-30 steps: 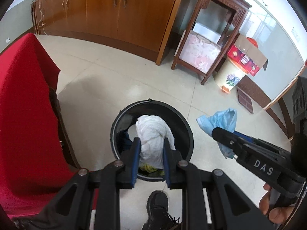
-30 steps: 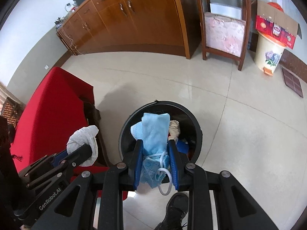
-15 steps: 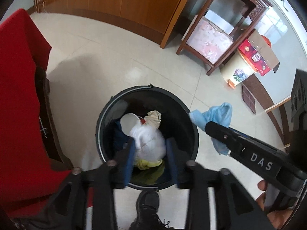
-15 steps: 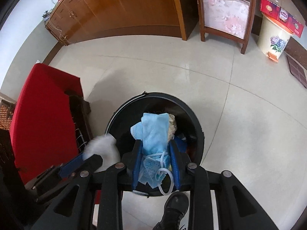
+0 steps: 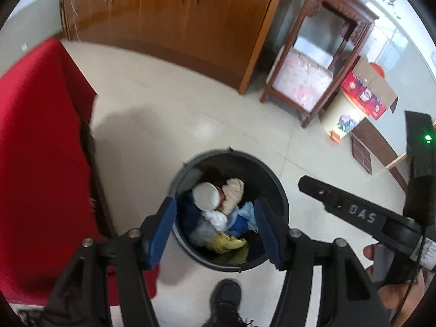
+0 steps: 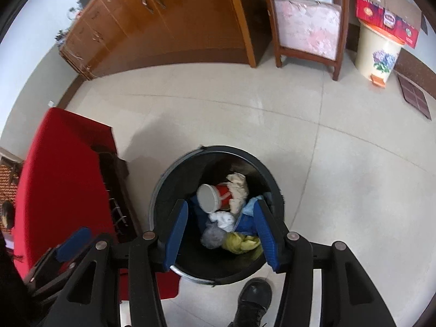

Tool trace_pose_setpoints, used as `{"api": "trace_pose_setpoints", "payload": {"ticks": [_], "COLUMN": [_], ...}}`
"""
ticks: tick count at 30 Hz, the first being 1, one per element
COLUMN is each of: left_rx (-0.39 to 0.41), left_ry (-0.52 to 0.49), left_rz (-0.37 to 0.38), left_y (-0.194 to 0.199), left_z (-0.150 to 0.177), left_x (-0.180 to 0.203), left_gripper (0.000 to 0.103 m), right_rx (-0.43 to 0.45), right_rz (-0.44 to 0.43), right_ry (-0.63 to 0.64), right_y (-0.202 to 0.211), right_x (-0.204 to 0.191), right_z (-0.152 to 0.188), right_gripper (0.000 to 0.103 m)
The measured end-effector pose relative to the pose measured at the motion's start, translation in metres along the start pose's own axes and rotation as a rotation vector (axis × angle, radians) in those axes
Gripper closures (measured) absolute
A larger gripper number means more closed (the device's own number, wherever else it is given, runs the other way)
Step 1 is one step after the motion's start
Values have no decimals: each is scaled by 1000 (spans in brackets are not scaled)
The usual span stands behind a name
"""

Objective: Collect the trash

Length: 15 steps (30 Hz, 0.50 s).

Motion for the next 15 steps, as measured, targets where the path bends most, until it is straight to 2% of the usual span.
{"api": "trace_pose_setpoints", "payload": {"ticks": [4, 7, 13, 15], "left_rx": [108, 175, 253, 278], "left_ry": [7, 33, 158, 189], "left_rz": [-67, -127, -236, -298], "left_y": [58, 101, 184, 208], "left_z": [3, 11, 44, 59], "left_x": [-28, -61, -139, -160], "left_gripper": [41, 35, 26, 21], "right_rx": [19, 12, 12, 23], "right_rz": [-33, -68, -140, -162], "right_ry": [77, 145, 279, 320], "right_y": [25, 47, 102, 121], "right_x": [-39, -77, -166, -193], "right_z": [17, 43, 99, 119], "right_gripper": [45, 41, 31, 25]}}
Point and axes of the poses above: each gripper's, at about its wrist camera, not at the fingertips, and y roughly against the way its jaws point, x to its right, z to its underside, the point moved 8 cm from there along -y, roughly the way its jaws point, and after that the axes turned 14 degrees about -z, right-handed, at the moved point
